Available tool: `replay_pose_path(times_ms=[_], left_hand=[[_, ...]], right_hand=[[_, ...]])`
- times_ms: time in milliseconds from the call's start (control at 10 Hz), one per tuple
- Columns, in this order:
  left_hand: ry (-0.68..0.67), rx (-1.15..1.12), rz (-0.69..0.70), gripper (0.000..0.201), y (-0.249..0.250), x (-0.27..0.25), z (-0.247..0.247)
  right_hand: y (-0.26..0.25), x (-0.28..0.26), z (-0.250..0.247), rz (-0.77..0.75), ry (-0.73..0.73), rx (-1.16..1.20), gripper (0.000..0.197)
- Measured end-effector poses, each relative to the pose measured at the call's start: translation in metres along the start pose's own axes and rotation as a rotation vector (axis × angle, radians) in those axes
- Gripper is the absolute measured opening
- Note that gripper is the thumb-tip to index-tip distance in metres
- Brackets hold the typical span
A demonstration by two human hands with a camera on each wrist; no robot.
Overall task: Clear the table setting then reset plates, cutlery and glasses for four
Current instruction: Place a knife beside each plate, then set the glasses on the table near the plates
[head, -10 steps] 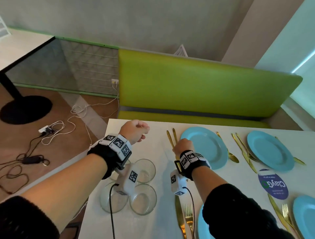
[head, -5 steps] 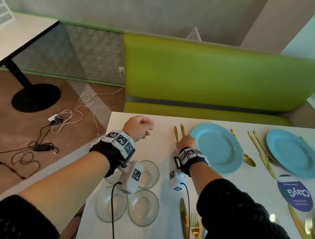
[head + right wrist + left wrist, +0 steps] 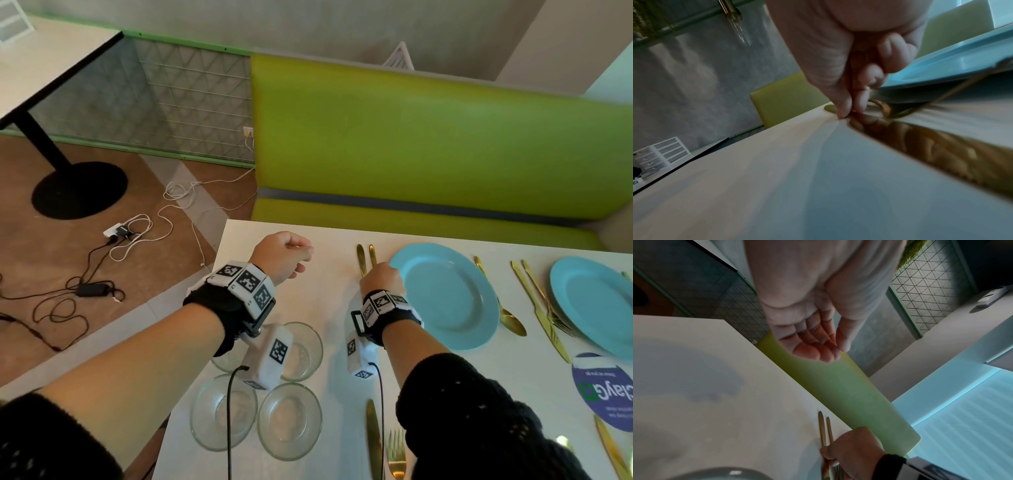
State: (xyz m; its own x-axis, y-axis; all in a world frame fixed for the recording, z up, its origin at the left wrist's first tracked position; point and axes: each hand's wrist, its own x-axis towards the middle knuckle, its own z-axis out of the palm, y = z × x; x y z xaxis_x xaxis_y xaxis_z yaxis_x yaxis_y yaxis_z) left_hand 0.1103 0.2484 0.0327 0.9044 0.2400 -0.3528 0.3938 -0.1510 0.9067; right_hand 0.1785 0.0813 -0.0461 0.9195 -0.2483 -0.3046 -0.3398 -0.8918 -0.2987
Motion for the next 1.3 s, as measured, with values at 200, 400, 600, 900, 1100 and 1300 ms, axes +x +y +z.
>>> replay_pose_path(times_ms=[200,400,600,900,1100,1300], left_hand=[[0.011,0.01,-0.021,0.019,-0.005,-0.001,-0.003],[0.016,0.013,-0.026,0.018,-0.007,-0.004,-0.002],[0.015,0.008,-0.031,0.02,-0.007,-0.013,-0.002],[-0.002,-0.019,0.005,0.019,-0.003,-0.047,-0.001],[0.077,0.074,0.044,0.01,-0.016,-0.095,0.003],[0.344,0.242,-0.029,0.042,-0.048,-0.135,-0.031]], right_hand=[[0.001,0.003,0.0,0.01,0.012,-0.009,0.023],[0.003,0.002,0.0,0.012,0.014,-0.013,0.024],[0.007,0.0,-0.002,0.003,0.011,0.002,0.021],[0.023,-0.034,-0.039,-0.065,-0.001,0.039,0.023],[0.062,-0.098,-0.049,-0.155,-0.042,0.098,0.022],[0.089,-0.179,-0.032,-0.199,-0.189,0.079,0.032]])
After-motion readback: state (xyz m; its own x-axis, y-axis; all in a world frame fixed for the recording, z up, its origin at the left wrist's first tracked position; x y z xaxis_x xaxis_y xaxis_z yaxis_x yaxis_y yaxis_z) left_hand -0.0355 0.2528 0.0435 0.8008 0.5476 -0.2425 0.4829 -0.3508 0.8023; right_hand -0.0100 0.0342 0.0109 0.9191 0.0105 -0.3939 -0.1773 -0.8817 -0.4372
